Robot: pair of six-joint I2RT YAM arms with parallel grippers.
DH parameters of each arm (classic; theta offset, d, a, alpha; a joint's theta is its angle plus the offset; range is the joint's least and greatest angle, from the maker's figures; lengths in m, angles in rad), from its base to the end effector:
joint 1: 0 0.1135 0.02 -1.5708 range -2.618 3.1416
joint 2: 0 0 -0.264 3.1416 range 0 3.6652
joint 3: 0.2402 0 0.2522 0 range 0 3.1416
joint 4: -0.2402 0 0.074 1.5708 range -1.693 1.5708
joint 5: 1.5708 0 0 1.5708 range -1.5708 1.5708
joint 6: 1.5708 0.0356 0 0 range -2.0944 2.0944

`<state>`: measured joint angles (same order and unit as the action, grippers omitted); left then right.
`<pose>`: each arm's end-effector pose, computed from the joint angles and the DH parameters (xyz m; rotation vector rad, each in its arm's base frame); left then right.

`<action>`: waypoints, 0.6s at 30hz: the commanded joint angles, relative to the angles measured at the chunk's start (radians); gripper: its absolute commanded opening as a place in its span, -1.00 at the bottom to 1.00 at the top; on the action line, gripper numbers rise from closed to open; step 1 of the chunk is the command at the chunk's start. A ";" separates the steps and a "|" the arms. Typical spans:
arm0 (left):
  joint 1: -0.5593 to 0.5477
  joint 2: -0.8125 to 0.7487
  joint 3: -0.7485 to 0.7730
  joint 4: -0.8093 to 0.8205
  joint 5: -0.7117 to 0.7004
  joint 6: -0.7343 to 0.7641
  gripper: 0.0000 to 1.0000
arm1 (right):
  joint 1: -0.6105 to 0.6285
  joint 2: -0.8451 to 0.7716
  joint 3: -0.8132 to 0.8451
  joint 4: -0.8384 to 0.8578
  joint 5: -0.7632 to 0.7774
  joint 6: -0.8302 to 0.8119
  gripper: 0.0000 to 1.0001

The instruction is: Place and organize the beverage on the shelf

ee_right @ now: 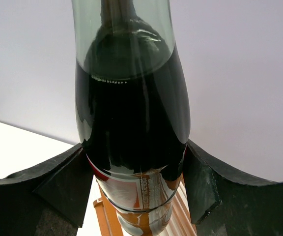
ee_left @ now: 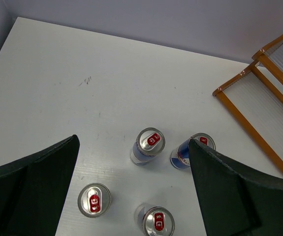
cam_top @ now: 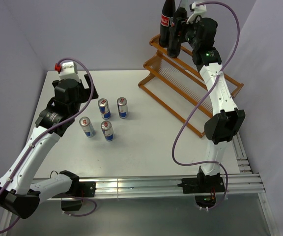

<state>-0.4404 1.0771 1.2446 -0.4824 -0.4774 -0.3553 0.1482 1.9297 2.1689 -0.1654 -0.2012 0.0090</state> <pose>0.2122 -0.0819 0.4133 -0.2441 1.8346 -0.1038 0.4392 0.0728 0.4850 -0.2662 1.4810 0.2770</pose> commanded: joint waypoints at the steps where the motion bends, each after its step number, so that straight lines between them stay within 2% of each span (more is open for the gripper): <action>1: 0.009 -0.002 0.018 0.033 0.036 0.013 0.99 | -0.004 -0.011 0.019 0.161 0.028 -0.030 -1.00; 18: 0.026 0.003 0.018 0.036 0.065 0.010 0.99 | -0.048 0.045 0.068 0.188 -0.014 -0.023 -1.00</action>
<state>-0.4191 1.0779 1.2446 -0.4820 -0.4313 -0.3557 0.1139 1.9823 2.1792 -0.0715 -0.2050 0.0116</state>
